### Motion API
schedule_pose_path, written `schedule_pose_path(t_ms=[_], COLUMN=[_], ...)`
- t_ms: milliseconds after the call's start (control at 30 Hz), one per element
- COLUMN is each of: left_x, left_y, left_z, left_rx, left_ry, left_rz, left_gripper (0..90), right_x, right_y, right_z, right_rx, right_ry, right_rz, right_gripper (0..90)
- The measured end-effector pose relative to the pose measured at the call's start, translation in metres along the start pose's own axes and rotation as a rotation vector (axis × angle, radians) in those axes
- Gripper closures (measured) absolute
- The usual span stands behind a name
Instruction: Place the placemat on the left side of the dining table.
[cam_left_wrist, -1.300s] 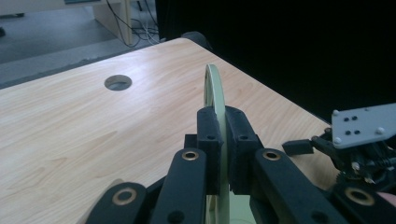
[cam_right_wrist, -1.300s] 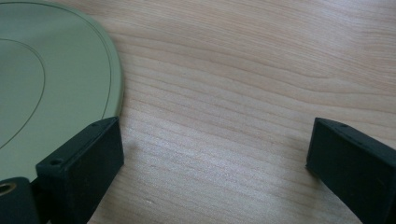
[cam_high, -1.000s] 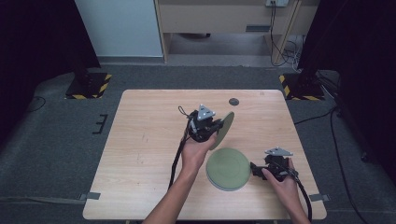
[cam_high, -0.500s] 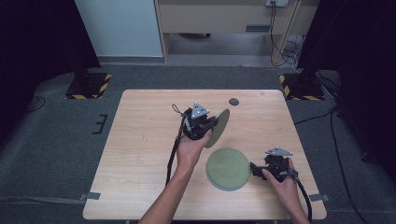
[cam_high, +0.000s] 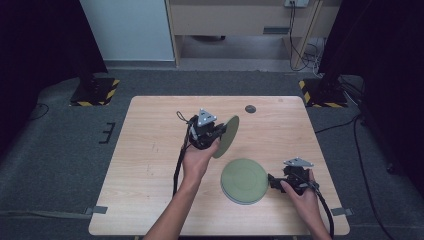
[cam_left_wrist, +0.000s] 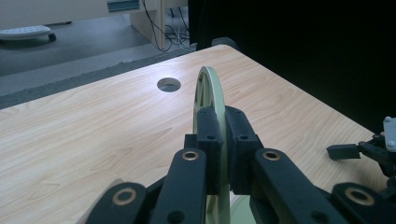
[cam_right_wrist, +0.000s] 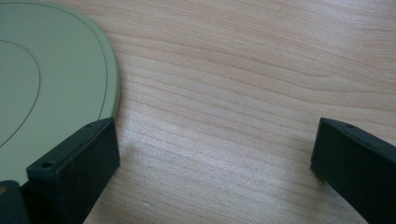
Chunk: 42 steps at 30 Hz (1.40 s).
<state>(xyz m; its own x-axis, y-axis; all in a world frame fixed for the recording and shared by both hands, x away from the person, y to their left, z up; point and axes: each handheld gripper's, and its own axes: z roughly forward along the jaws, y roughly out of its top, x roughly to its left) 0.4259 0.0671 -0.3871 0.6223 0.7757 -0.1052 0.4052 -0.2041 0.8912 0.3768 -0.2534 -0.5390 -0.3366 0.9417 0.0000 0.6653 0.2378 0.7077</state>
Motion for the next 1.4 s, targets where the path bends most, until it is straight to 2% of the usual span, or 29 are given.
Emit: schedule_pose_path(t_ms=[433,1100,1400], left_x=[0.01,0.016,0.023], left_y=[-0.001,-0.008,-0.012], left_z=[-0.007,-0.01,-0.015], left_rx=[-0.001,-0.003,-0.003], left_ry=[0.029,0.042,0.059], left_rz=[-0.005,-0.02,-0.027], left_gripper=[85.7,85.7,85.7], right_x=[0.0,0.0,0.0], right_y=[0.0,0.0,0.0], right_z=[0.0,0.0,0.0], right_rx=[0.0,0.001,0.002], right_ry=[0.0,0.002,0.002], right_rz=[0.0,0.001,-0.001], right_gripper=[1.4,0.9,0.8])
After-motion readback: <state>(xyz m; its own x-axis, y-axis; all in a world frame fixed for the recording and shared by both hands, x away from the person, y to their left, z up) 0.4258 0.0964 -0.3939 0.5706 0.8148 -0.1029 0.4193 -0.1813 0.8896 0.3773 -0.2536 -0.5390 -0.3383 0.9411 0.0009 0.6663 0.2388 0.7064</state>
